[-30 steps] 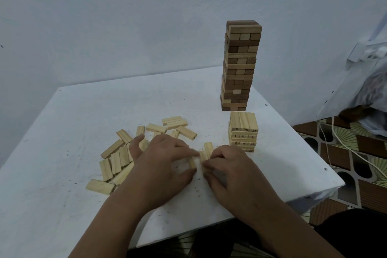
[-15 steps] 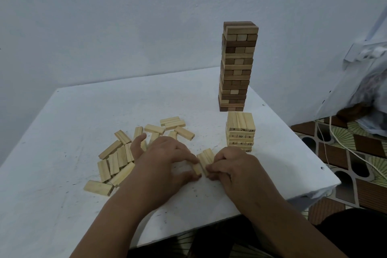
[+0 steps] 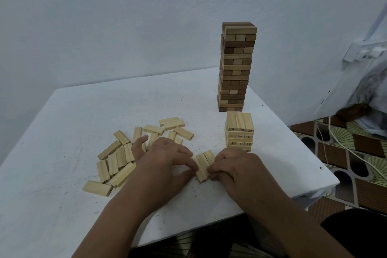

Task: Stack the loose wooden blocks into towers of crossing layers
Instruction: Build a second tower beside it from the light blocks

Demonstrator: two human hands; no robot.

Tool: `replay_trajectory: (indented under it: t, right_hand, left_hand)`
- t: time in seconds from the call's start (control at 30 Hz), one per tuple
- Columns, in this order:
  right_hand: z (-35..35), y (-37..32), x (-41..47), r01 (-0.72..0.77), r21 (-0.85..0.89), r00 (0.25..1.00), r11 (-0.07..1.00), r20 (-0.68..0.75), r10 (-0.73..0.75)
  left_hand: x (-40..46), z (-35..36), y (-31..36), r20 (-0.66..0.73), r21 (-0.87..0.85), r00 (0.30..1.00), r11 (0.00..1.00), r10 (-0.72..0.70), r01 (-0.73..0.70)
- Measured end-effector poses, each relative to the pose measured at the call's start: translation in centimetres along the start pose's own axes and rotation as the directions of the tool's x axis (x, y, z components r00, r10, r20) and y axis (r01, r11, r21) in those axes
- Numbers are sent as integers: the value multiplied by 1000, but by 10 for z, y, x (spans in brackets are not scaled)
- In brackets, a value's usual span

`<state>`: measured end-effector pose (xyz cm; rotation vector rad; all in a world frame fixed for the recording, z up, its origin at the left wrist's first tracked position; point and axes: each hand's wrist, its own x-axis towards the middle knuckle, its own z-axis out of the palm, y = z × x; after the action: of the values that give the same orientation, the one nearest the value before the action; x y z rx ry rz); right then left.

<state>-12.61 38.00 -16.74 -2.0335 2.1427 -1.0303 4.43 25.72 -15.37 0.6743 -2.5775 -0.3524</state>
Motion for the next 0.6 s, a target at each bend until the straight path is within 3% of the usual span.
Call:
replay_trajectory:
  t: [0.1, 0.2, 0.4, 0.6]
  right_hand:
    - [-7, 0, -6, -90, 58, 992, 994, 95, 85]
    - [-7, -7, -7, -142, 28, 986, 989, 91, 139]
    - [0, -10, -3, -162, -40, 985, 986, 51, 164]
    - [-7, -6, 0, -145, 53, 985, 988, 96, 140]
  left_hand:
    - [1, 1, 0, 0, -9, 1000, 1000, 4, -4]
    - [2, 1, -1, 10, -13, 1000, 1000, 10, -10]
    - [1, 2, -3, 7, -36, 1000, 999, 13, -12]
    - [0, 4, -3, 14, -32, 1000, 999, -11, 12]
